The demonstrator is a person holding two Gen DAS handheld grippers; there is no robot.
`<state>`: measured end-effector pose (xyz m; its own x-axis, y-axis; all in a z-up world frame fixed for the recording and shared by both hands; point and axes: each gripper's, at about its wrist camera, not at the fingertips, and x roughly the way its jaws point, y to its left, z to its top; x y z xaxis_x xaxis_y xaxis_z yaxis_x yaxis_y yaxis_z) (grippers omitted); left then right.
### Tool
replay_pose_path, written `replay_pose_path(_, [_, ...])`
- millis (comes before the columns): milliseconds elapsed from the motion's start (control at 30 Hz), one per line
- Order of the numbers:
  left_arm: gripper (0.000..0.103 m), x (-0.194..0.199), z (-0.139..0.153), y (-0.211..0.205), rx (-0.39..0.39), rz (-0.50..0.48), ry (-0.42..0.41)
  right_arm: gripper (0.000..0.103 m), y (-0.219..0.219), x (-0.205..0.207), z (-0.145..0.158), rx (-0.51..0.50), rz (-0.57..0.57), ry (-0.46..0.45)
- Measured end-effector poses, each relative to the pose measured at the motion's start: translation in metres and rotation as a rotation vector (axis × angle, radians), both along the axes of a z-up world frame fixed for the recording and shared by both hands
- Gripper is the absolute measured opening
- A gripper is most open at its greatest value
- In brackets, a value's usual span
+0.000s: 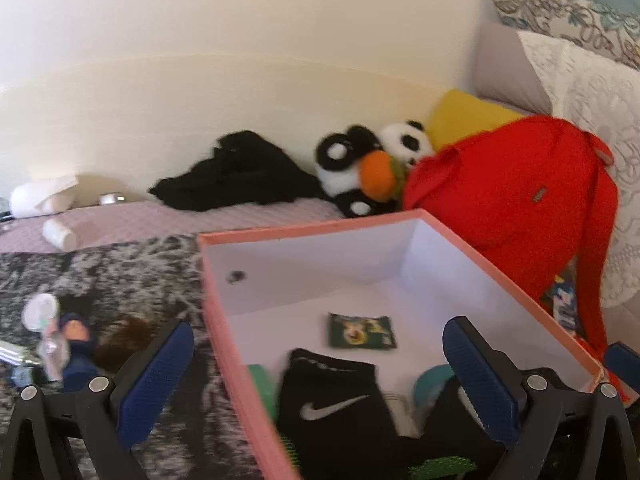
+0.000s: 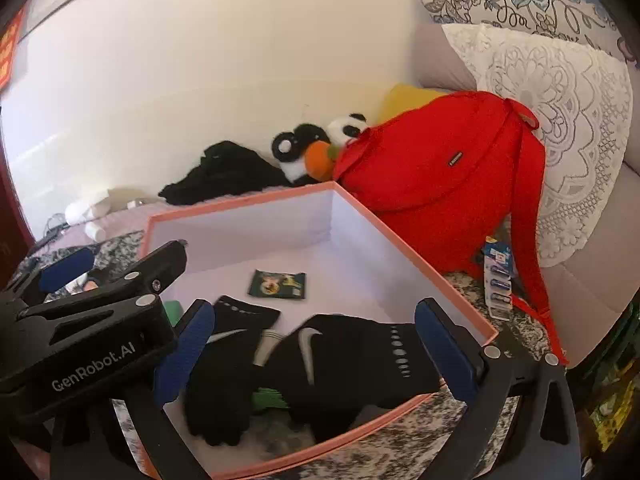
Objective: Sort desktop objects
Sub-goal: 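Grasp the red cone with the left gripper while the right gripper grasps the navy figure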
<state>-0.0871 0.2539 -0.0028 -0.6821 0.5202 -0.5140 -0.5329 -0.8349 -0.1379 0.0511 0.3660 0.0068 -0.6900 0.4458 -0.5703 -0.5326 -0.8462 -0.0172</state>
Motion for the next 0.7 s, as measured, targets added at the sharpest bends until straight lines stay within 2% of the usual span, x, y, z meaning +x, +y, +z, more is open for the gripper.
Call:
replay_pose_path(233, [0.103, -0.016, 0.001, -0.067, -0.004, 0.117, 0.039, 0.102, -0.050, -0.027, 0.002, -0.014, 0.092, 0.036])
replay_pose_path(333, [0.103, -0.033, -0.009, -0.106, -0.019, 0.184, 0.023, 0.102, -0.084, -0.051, -0.005, 0.012, 0.142, 0.023])
replay_pose_path(467, [0.103, -0.058, -0.026, -0.161, -0.045, 0.281, -0.012, 0.102, -0.137, -0.087, -0.018, 0.045, 0.226, -0.002])
replay_pose_path(700, [0.103, -0.093, -0.058, -0.242, -0.121, 0.426, -0.020, 0.102, -0.204, -0.149, -0.055, -0.011, 0.334, -0.065])
